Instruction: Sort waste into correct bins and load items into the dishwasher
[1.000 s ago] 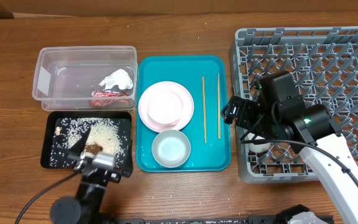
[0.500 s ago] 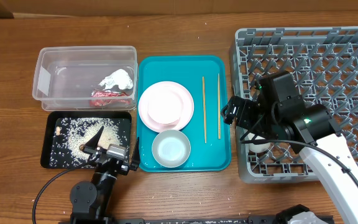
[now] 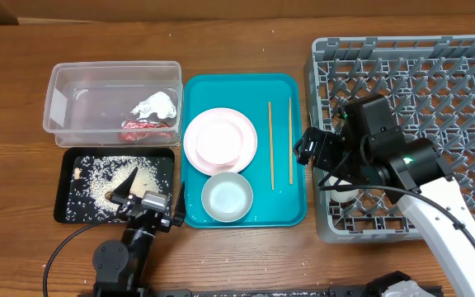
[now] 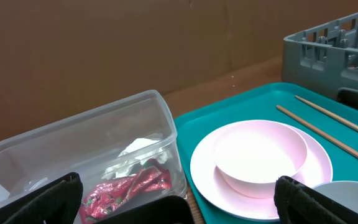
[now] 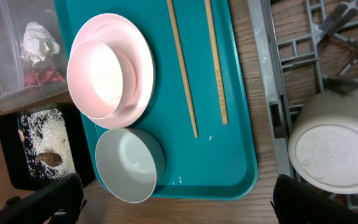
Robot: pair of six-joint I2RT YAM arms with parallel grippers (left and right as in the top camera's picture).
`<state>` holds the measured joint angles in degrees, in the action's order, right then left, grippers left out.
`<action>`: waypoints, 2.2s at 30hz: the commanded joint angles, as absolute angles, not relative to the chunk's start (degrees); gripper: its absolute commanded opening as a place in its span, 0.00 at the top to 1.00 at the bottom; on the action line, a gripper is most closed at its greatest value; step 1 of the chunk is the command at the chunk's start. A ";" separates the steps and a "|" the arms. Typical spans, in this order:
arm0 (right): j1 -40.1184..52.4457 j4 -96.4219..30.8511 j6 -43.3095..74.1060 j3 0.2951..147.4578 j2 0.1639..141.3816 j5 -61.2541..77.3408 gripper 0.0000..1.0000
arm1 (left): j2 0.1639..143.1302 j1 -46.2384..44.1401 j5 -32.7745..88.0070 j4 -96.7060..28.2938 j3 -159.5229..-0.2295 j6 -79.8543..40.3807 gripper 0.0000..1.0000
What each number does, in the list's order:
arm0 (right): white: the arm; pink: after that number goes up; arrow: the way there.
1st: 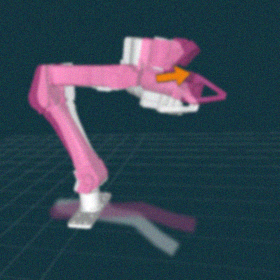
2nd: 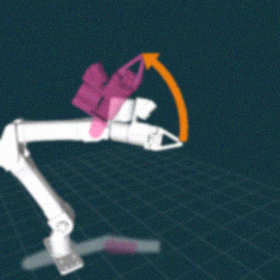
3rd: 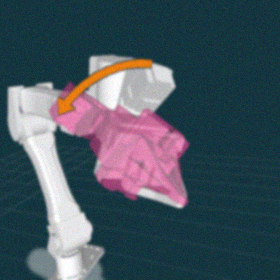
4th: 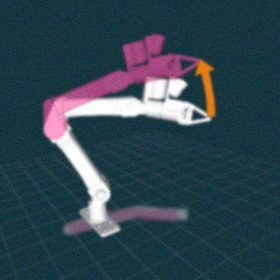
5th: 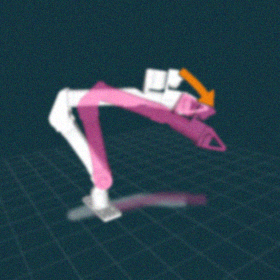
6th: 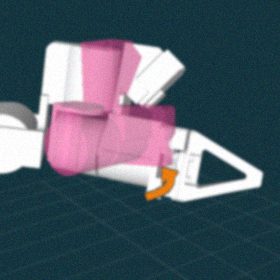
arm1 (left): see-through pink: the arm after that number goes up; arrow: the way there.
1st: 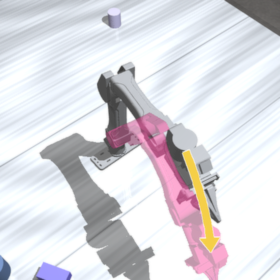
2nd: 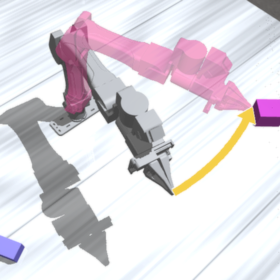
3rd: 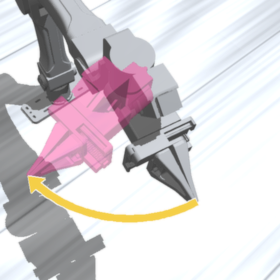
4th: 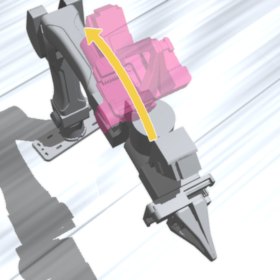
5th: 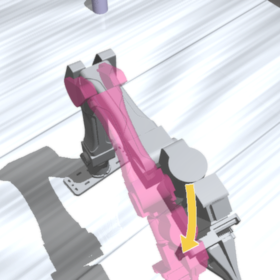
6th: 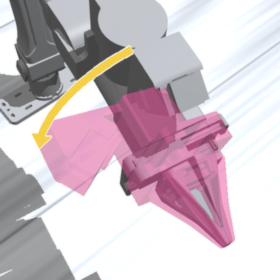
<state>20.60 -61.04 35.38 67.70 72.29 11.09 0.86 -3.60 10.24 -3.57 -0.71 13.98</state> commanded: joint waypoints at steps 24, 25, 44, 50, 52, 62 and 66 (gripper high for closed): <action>40.25 -47.86 33.98 68.20 92.29 -13.65 0.06 | 0.25 -2.90 10.09 -3.31 -0.27 14.83 0.00; 39.66 -47.20 33.54 68.20 93.32 -13.50 0.07 | 0.25 -2.90 10.07 -3.31 -0.27 14.83 0.00; 31.83 -36.75 23.53 68.18 109.16 -0.34 0.52 | 0.25 -2.90 10.09 -3.31 -0.27 14.83 0.00; 31.70 -36.12 23.55 68.18 111.79 -0.38 0.78 | 0.25 -2.90 10.09 -3.31 -0.27 14.83 0.00; 31.68 -36.29 23.55 68.27 111.77 -0.38 0.95 | 0.25 -2.90 10.09 -3.31 -0.27 14.83 0.00; 31.62 -50.30 23.53 80.58 100.57 -5.08 0.96 | 0.25 -2.90 10.09 -3.31 -0.27 14.83 0.00; 30.68 -52.21 23.31 83.00 94.39 -12.08 0.96 | 0.25 -2.90 10.07 -3.31 -0.27 14.83 0.00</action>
